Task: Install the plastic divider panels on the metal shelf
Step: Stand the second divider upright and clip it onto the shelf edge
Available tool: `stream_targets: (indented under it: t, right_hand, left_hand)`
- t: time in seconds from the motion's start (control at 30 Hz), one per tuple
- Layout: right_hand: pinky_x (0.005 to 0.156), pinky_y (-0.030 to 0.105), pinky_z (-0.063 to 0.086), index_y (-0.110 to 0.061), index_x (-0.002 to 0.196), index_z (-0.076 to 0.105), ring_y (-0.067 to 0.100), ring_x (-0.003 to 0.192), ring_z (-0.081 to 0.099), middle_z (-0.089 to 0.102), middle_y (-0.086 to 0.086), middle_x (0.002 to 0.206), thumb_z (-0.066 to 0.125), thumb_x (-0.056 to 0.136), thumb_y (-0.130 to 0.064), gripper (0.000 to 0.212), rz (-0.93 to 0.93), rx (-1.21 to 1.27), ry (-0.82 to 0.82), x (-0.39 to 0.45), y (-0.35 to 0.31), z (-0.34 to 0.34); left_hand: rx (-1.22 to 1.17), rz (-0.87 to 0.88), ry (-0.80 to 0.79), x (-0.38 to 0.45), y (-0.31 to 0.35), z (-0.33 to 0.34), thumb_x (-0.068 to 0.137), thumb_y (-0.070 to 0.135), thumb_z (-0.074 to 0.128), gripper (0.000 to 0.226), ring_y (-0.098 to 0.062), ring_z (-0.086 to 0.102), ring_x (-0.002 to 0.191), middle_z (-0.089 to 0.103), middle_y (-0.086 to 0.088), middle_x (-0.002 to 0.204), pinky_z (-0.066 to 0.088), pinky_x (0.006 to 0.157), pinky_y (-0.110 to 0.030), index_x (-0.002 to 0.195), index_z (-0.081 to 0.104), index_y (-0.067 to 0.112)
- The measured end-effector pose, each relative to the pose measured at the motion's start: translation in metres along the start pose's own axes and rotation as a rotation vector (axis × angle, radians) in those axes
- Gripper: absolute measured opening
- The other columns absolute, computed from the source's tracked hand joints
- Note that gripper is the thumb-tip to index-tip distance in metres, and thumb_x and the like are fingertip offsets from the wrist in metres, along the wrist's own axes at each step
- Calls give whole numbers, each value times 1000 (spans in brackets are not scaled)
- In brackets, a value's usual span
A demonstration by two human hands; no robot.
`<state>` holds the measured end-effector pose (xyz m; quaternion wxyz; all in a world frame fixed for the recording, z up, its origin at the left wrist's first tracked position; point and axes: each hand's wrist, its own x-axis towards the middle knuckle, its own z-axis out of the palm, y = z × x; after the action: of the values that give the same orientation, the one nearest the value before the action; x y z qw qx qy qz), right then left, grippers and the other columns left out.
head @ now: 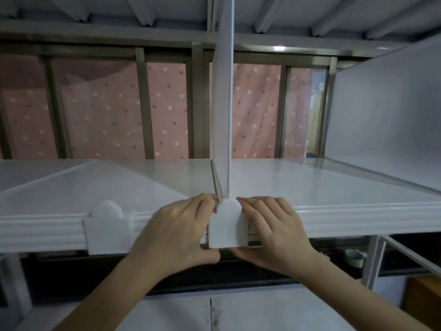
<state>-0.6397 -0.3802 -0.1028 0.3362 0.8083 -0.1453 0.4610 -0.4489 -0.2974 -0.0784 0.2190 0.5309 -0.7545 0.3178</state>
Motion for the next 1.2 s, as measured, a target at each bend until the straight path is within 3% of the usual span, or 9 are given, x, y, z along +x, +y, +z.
stream_targets:
  t: [0.2, 0.4, 0.5, 0.57, 0.67, 0.87, 0.93, 1.03, 1.2]
  right_hand:
    - [79, 28, 38, -8, 117, 49, 19, 97, 54, 68, 9, 109, 70, 70, -52, 68, 155, -46, 15, -3, -14, 5]
    - [95, 30, 33, -8, 122, 48, 19, 108, 49, 64, 8, 117, 64, 72, -54, 70, 325, -17, -54, -4, -36, 0]
    - [99, 31, 31, -7, 124, 48, 20, 108, 52, 63, 8, 120, 62, 71, -44, 66, 328, -1, -152, -3, -36, -13]
    - [103, 34, 34, -5, 126, 51, 24, 109, 58, 61, 8, 122, 73, 66, -34, 70, 332, 12, -233, -3, -38, -21]
    - [110, 36, 30, -3, 131, 51, 27, 119, 55, 57, 10, 130, 73, 68, -28, 72, 358, 26, -346, -1, -44, -34]
    - [119, 37, -1, -4, 152, 12, 24, 147, 13, 19, 9, 158, 55, 91, -32, 79, 416, 16, -609, 15, -60, -64]
    - [118, 42, 11, -2, 152, 11, 27, 146, 14, 17, 12, 157, 57, 92, -32, 81, 495, -15, -711, 30, -73, -73]
    - [104, 40, 35, -5, 147, 20, 31, 133, 34, 31, 15, 146, 62, 89, -36, 78, 549, -22, -767, 54, -89, -90]
    - [103, 39, 34, -10, 148, 20, 30, 132, 37, 34, 12, 146, 58, 90, -42, 76, 495, -141, -727, 81, -93, -137]
  left_hand:
    - [48, 19, 93, -1, 3, 7, 53, 58, 60, 62, -16, 66, 68, 69, 2, 91, 50, 55, -22, 95, 66, 12]
    - [74, -124, 72, -4, 19, 5, 37, 61, 81, 75, -15, 68, 70, 71, 2, 88, 52, 63, -22, 94, 68, 14]
    - [48, -186, 76, -9, 30, 1, 50, 53, 82, 77, -18, 66, 95, 67, 0, 110, 50, 85, -29, 113, 63, 13]
    - [27, -229, 40, -11, 38, 0, 70, 48, 72, 75, -18, 51, 119, 54, 1, 132, 35, 103, -30, 133, 47, 15]
    - [21, -343, 34, -13, 52, -4, 79, 43, 68, 73, -18, 42, 128, 46, -1, 140, 25, 111, -30, 140, 39, 15]
    - [89, -425, -67, -14, 73, -26, 81, 32, 68, 71, -19, 38, 132, 43, -3, 143, 23, 114, -29, 141, 35, 12]
    - [95, -424, -185, -11, 76, -39, 83, 26, 68, 71, -21, 37, 134, 40, -6, 146, 24, 114, -30, 142, 32, 10]
    - [161, -422, -368, -11, 80, -63, 88, 22, 63, 66, -23, 41, 131, 40, -9, 146, 35, 106, -34, 144, 29, 11]
    - [243, -396, -366, -7, 93, -116, 90, 37, 58, 53, -26, 55, 113, 54, -8, 128, 47, 89, -36, 136, 43, 15]
